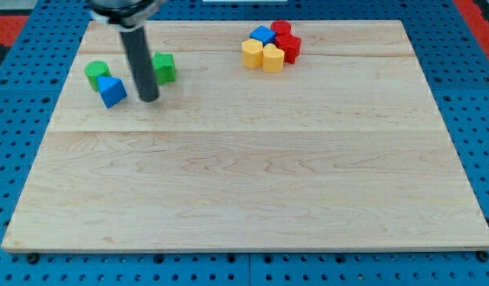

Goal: Take the green star left below the yellow hexagon

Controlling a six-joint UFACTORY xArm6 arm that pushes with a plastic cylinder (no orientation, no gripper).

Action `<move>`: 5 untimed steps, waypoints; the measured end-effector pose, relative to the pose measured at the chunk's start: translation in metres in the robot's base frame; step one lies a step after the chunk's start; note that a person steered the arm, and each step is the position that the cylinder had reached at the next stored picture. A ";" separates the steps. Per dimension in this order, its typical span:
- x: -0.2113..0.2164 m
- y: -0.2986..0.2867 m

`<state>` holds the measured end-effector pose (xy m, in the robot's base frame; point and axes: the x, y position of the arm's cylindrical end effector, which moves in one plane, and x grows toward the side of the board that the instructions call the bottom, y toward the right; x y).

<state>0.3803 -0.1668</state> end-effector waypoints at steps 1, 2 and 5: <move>-0.042 -0.013; -0.075 0.016; -0.041 0.133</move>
<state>0.3397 -0.0341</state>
